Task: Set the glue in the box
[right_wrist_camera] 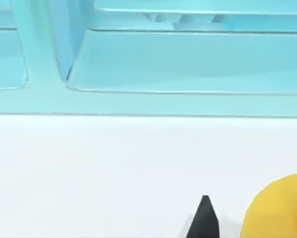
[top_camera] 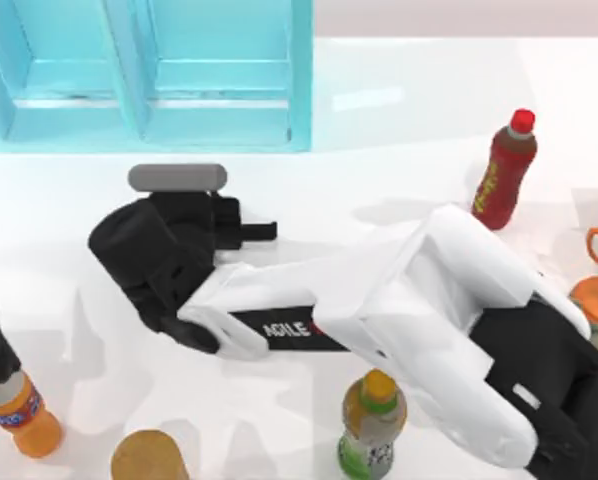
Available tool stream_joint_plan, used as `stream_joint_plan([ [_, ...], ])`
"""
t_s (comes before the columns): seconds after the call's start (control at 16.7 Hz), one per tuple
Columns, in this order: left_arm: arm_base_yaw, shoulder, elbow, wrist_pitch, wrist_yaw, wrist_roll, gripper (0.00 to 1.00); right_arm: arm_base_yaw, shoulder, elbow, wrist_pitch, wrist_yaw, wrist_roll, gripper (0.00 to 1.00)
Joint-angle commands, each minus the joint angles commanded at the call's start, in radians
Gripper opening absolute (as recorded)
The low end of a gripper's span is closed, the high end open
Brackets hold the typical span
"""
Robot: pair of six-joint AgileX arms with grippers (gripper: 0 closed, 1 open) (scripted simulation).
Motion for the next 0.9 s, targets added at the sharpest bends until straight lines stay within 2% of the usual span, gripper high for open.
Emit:
stream_joint_plan([
  [0.24,0.000,0.000,0.000,0.000,0.000,0.000,1.00,0.005,-0.038,0.008,-0.041,-0.001,0.002,0.00],
  [0.6,0.000,0.000,0.000,0.000,0.000,0.000,1.00,0.004,-0.194,0.042,-0.238,-0.003,0.004,0.00],
  [0.9,0.000,0.000,0.000,0.000,0.000,0.000,1.00,0.004,-0.196,0.042,-0.240,-0.003,0.005,0.00],
])
